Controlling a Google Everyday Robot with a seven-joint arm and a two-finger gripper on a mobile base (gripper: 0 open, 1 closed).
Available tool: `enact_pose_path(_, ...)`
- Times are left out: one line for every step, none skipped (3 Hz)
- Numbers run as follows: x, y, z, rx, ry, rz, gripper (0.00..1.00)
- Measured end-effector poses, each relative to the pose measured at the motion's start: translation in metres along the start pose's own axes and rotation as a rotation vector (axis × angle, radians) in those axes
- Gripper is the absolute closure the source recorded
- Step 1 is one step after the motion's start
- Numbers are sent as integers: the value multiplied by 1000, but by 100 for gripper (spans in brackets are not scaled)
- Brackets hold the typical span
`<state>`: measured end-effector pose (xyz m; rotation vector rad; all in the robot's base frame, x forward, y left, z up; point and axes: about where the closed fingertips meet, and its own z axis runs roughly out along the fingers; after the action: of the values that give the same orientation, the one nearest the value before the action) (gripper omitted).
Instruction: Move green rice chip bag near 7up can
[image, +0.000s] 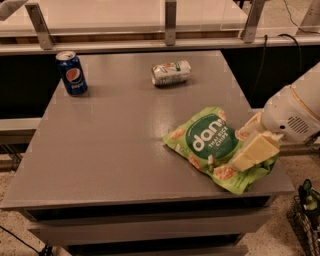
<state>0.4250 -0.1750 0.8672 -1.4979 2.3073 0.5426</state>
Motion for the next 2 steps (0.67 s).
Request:
enact_pose_path(-7, -32, -6, 34, -31, 49, 100)
enact_pose_path(-16, -64, -5, 57, -97, 128, 100)
